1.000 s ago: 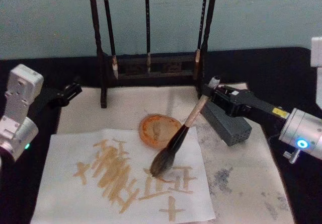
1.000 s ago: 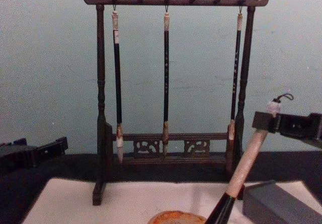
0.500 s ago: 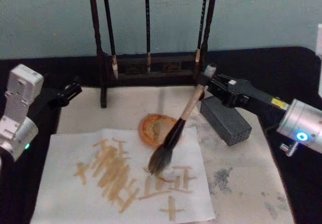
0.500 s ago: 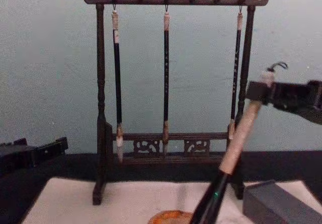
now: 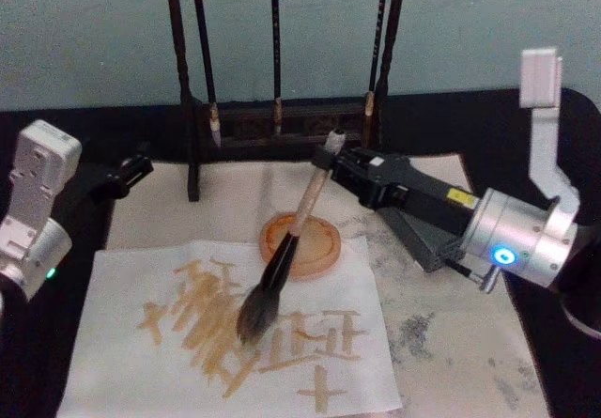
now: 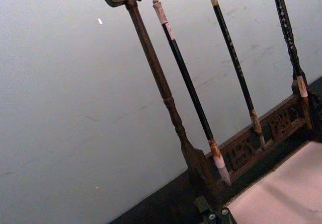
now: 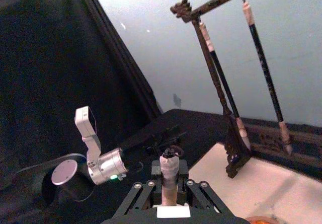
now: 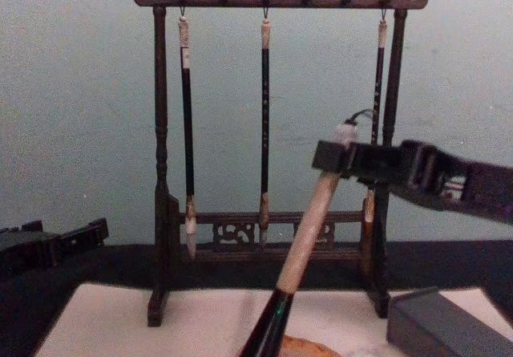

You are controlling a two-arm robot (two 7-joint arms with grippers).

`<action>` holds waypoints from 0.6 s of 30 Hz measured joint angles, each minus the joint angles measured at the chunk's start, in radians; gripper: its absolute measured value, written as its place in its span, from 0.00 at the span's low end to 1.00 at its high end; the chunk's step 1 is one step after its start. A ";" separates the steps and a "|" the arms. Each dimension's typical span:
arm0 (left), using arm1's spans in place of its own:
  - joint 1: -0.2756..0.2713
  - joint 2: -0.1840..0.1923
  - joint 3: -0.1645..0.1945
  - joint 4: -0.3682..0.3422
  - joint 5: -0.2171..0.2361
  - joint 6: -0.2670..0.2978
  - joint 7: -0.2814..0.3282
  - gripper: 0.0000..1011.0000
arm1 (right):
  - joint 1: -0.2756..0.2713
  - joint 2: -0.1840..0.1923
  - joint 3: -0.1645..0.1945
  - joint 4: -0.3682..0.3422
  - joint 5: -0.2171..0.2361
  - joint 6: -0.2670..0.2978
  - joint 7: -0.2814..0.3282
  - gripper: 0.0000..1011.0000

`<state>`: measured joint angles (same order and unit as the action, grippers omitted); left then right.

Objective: Pick up the brush from the inkstone, write on the paper, then place the brush back to its original position.

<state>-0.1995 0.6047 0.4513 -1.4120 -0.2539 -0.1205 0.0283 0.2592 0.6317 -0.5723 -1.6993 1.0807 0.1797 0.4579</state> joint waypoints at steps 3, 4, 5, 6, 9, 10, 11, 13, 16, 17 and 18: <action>0.000 0.000 0.000 0.000 0.000 0.000 0.000 0.99 | 0.006 -0.011 -0.011 0.013 -0.006 0.003 -0.001 0.18; 0.000 0.000 0.000 0.000 0.000 0.000 0.000 0.99 | 0.008 -0.014 -0.016 0.018 -0.008 0.004 -0.001 0.18; 0.000 0.000 0.000 0.000 0.000 0.000 0.000 0.99 | 0.011 -0.020 -0.023 0.028 -0.012 0.007 -0.002 0.18; 0.000 0.000 0.000 0.000 0.000 0.000 0.000 0.99 | 0.013 -0.022 -0.027 0.033 -0.014 0.008 -0.002 0.18; 0.000 0.000 0.000 0.000 0.000 0.000 0.000 0.99 | 0.016 -0.030 -0.037 0.051 -0.020 0.012 -0.004 0.18; 0.000 0.000 0.000 0.000 0.000 0.000 0.000 0.99 | 0.016 -0.032 -0.038 0.054 -0.021 0.013 -0.005 0.18; 0.000 0.000 0.000 0.000 0.000 0.000 0.000 0.99 | 0.016 -0.033 -0.040 0.058 -0.022 0.014 -0.005 0.18; 0.000 0.000 0.000 0.000 0.000 0.000 0.000 0.99 | 0.017 -0.035 -0.042 0.068 -0.023 0.016 -0.007 0.18; 0.000 0.000 0.000 0.000 0.000 0.000 0.000 0.99 | 0.013 -0.032 -0.041 0.074 -0.024 0.018 -0.010 0.18; 0.000 0.000 0.000 0.000 0.000 0.000 0.000 0.99 | 0.010 -0.029 -0.037 0.075 -0.023 0.018 -0.011 0.18; 0.000 0.000 0.000 0.000 0.000 0.000 0.000 0.99 | 0.008 -0.026 -0.034 0.075 -0.023 0.018 -0.012 0.18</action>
<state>-0.1995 0.6047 0.4514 -1.4120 -0.2539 -0.1205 0.0283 0.2675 0.6053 -0.6066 -1.6243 1.0578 0.1977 0.4458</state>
